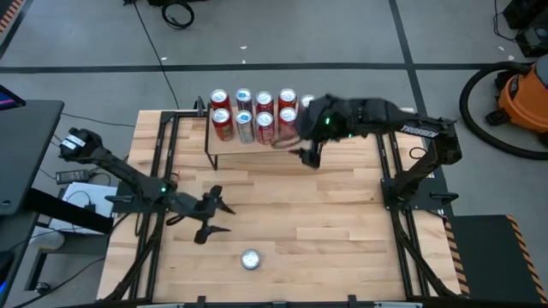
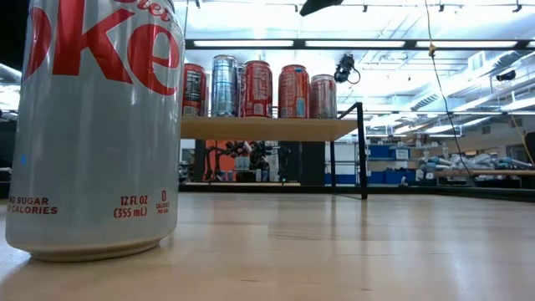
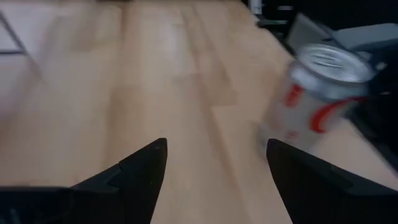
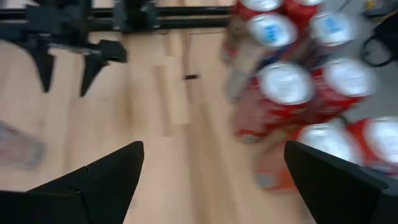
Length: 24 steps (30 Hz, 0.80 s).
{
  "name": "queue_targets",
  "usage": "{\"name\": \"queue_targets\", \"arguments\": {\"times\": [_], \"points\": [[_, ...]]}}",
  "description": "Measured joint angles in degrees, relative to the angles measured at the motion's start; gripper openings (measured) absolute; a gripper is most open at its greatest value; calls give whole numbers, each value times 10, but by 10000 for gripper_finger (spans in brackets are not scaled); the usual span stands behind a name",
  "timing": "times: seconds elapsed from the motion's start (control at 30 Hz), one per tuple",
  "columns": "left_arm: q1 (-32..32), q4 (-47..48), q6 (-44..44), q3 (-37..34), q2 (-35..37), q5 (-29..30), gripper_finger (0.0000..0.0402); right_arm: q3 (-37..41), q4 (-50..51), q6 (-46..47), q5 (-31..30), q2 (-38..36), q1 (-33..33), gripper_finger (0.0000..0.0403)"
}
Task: Place canned beverage on shelf
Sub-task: Put the red silver soda can on the shelf
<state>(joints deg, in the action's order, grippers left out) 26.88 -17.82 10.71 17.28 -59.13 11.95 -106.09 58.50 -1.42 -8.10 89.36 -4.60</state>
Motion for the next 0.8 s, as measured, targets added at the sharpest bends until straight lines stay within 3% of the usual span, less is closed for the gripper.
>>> {"name": "queue_targets", "arguments": {"times": [0.43, 0.8], "points": [[122, -4, 76, 0, 0, 8, 286, 163, -167, 155, -105, 2, 160, 399], [199, -4, 78, 0, 0, 79, 286, 293, -373, 209, -164, 5, 234, 399]]}}
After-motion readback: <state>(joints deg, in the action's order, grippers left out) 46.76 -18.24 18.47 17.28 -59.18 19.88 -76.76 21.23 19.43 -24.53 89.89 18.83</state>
